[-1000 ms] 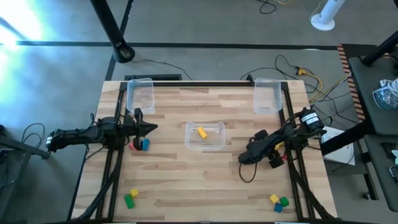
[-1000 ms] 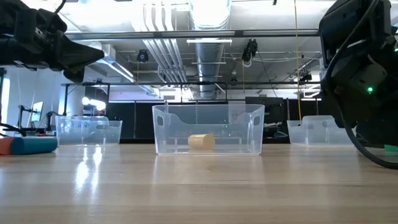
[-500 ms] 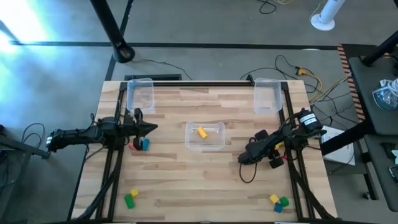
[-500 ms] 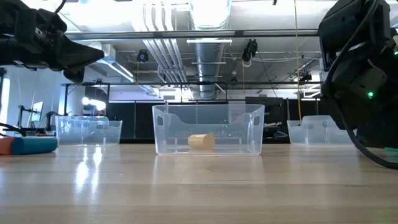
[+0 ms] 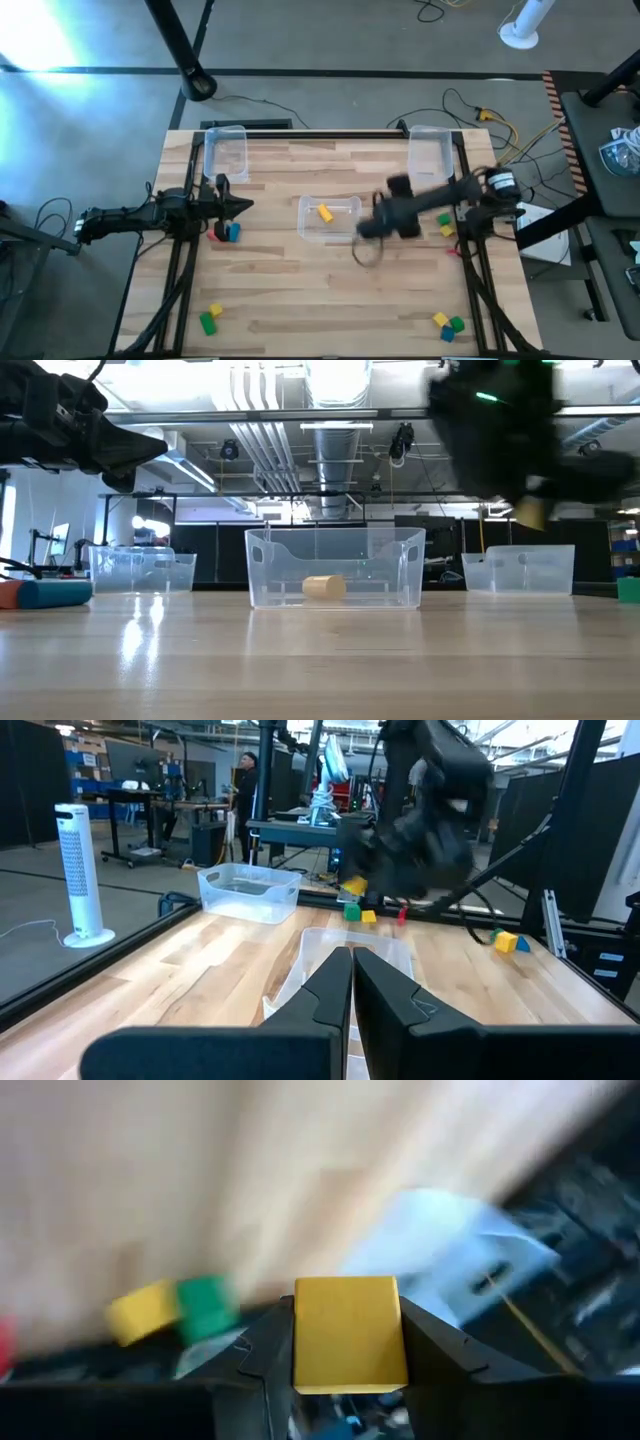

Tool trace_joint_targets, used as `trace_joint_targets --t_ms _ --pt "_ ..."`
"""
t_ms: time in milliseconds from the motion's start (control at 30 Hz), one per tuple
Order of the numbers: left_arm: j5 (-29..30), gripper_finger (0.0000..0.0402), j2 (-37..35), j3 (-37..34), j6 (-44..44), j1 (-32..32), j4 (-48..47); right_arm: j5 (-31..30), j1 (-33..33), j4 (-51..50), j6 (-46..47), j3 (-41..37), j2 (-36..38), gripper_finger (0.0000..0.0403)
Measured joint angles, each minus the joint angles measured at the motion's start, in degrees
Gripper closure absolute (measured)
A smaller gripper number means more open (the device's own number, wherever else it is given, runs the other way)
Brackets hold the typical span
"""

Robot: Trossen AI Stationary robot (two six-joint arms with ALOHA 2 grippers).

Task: Sort blocks by size
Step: Put the yellow square block into the top right transparent bin

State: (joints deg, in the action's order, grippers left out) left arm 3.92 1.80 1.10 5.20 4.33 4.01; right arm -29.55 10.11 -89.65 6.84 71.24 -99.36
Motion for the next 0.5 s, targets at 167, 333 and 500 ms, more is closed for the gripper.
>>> trace_joint_targets --t_ms 167,333,500 --pt "-0.02 0.0401 0.0 -0.01 0.01 0.01 -0.04 -6.85 -18.22 4.08 8.72 5.16 3.39 0.0276" --pt "-0.02 0.0401 -0.02 0.0 0.01 -0.01 -0.02 -1.03 -38.97 4.83 25.21 6.95 4.87 0.0275" --pt "-0.02 0.0401 0.0 0.0 0.01 -0.01 -0.06 2.64 -51.31 7.17 32.3 6.13 5.52 0.0275"
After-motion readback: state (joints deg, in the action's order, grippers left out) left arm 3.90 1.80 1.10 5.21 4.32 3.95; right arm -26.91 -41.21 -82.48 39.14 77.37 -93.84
